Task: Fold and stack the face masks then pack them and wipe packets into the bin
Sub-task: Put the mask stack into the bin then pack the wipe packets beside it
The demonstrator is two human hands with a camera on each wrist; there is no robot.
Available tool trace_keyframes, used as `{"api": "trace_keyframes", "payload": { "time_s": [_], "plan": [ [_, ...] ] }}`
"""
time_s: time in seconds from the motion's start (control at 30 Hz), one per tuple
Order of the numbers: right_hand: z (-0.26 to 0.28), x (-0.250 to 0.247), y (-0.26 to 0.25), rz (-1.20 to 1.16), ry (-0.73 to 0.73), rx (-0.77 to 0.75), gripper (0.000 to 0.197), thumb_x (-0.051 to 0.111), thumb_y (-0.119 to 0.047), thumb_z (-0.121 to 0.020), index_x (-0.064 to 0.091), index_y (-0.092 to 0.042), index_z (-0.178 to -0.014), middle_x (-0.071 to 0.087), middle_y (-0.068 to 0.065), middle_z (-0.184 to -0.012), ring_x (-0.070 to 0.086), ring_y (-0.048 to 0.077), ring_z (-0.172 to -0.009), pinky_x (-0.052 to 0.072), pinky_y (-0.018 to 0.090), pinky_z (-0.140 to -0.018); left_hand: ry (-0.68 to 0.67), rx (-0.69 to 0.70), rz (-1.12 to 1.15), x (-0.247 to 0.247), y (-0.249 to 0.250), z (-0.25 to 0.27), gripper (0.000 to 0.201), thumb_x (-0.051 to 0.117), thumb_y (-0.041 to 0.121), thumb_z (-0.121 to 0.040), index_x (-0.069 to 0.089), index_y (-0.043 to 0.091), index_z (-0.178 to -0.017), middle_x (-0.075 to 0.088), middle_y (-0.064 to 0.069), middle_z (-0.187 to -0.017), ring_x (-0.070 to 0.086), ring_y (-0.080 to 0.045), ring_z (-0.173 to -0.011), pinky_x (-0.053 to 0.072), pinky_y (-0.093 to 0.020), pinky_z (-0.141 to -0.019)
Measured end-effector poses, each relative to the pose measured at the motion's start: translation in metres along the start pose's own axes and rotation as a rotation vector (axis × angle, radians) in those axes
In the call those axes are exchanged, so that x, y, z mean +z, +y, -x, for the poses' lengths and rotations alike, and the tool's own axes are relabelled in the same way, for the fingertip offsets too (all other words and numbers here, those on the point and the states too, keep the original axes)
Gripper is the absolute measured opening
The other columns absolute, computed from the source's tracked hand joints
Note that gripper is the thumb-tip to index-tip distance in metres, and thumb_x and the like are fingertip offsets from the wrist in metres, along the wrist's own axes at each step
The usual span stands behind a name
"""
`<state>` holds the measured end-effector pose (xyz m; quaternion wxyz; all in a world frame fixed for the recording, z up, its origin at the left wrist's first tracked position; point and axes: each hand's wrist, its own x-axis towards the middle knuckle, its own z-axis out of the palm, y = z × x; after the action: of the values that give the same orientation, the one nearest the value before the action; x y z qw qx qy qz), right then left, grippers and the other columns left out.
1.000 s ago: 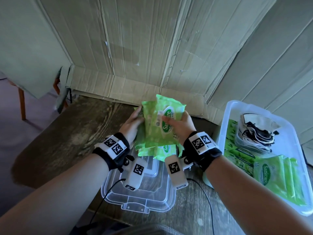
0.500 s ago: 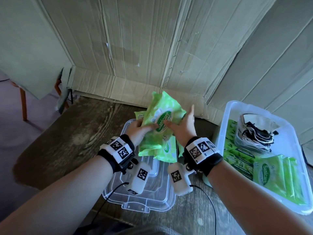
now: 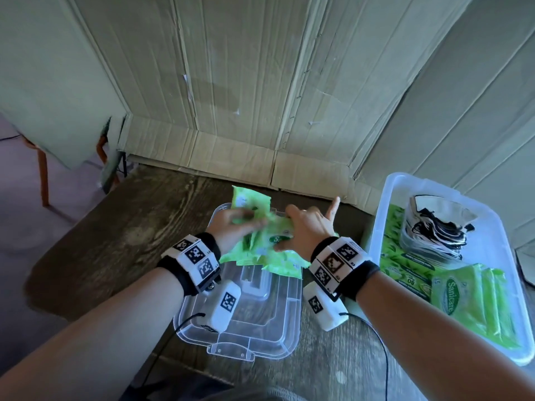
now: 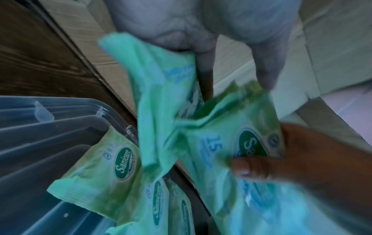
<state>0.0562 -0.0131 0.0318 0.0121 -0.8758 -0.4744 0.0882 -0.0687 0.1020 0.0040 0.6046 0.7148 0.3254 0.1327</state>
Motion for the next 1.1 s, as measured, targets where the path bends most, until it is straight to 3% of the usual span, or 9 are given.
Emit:
{"api": "trace_keyframes", "payload": {
  "time_s": [0.07,0.13,0.27,0.43,0.57,0.67,0.73,0.93,1.1],
  "plan": [
    [0.002,0.003,0.008,-0.269,0.034,0.115,0.061,0.069,-0.053,-0.072,0.045,-0.014,-0.112,0.064,0.004,-0.099,0.056,0.026,-0.104,0.019,0.048,-0.109,0.089,0.027,0.036,-0.007,-0.002,0.001,0.059,0.052,0.055,-0.084,0.059,0.011,-0.123,0.060,-0.010,-0.124,0.056,-0.024,-0.113,0.043,-0.023,-0.082],
    [-0.001,0.005,0.015,-0.658,0.123,0.215,0.059,0.076,-0.040,-0.070,0.047,-0.009,-0.110,0.061,0.003,-0.098,0.057,0.022,-0.093,0.043,0.032,-0.083,0.179,-0.012,0.160,-0.010,-0.004,0.002,0.038,0.042,0.038,-0.097,0.057,0.016,-0.124,0.054,-0.016,-0.131,0.049,-0.029,-0.124,0.038,-0.025,-0.099],
    [-0.005,0.010,0.010,-1.280,0.095,0.210,0.041,0.074,-0.024,-0.076,0.059,-0.003,-0.107,0.068,0.014,-0.102,0.066,0.029,-0.092,0.053,0.045,-0.082,0.136,-0.053,0.379,0.002,-0.008,0.003,0.025,0.054,0.049,-0.082,0.067,0.035,-0.097,0.061,-0.002,-0.120,0.053,-0.025,-0.118,0.033,-0.048,-0.109],
    [-0.007,0.021,-0.003,-1.404,0.011,0.329,0.063,0.073,-0.055,-0.064,0.046,-0.009,-0.098,0.061,0.024,-0.106,0.064,0.036,-0.091,0.050,0.059,-0.084,0.018,0.013,0.390,0.033,0.006,0.003,0.101,0.073,0.052,-0.065,0.009,0.051,-0.142,0.031,0.001,-0.152,0.040,-0.017,-0.131,0.031,-0.048,-0.110],
    [0.001,0.021,0.004,-1.603,-0.126,0.266,0.043,0.068,-0.009,-0.080,0.034,-0.017,-0.107,0.058,0.016,-0.102,0.063,0.032,-0.083,0.053,0.049,-0.077,0.071,-0.058,0.345,0.038,-0.004,0.001,0.119,0.069,0.044,-0.061,-0.015,0.036,-0.145,0.030,-0.005,-0.151,0.042,-0.020,-0.127,0.036,-0.045,-0.108],
    [0.000,0.033,0.011,-1.406,-0.081,0.169,0.101,0.085,-0.008,-0.058,0.025,-0.018,-0.138,0.059,0.012,-0.120,0.062,0.027,-0.103,0.053,0.044,-0.085,0.014,-0.080,0.318,0.032,-0.017,0.007,0.132,0.072,0.036,-0.051,-0.022,0.028,-0.144,0.027,-0.009,-0.150,0.039,-0.027,-0.131,0.037,-0.046,-0.107],
    [-0.001,0.036,0.013,-1.069,-0.084,0.189,0.125,0.090,-0.021,-0.048,0.012,-0.022,-0.146,0.054,0.007,-0.129,0.056,0.024,-0.113,0.048,0.042,-0.095,0.009,-0.058,0.199,0.022,-0.033,0.007,0.129,0.077,0.011,-0.068,-0.028,0.025,-0.142,0.035,-0.008,-0.142,0.043,-0.024,-0.125,0.042,-0.034,-0.099],
    [0.025,0.067,-0.006,-0.246,-0.226,-0.139,0.103,0.079,-0.023,-0.067,0.012,-0.019,-0.145,0.058,0.010,-0.118,0.054,0.027,-0.107,0.044,0.034,-0.092,-0.050,0.061,-0.377,0.000,-0.065,0.028,0.124,0.083,0.009,-0.065,-0.008,0.021,-0.148,0.022,-0.003,-0.154,0.024,-0.017,-0.140,0.020,-0.028,-0.113],
    [0.043,0.102,-0.006,0.073,-0.202,-0.243,0.099,0.070,-0.043,-0.075,0.008,-0.012,-0.145,0.040,0.010,-0.139,0.037,0.027,-0.127,0.026,0.043,-0.105,-0.281,0.077,-0.613,0.023,-0.083,0.037,0.107,0.079,0.008,-0.070,0.010,0.028,-0.149,0.024,-0.006,-0.153,0.029,-0.019,-0.138,0.027,-0.024,-0.109]
  ]
}}
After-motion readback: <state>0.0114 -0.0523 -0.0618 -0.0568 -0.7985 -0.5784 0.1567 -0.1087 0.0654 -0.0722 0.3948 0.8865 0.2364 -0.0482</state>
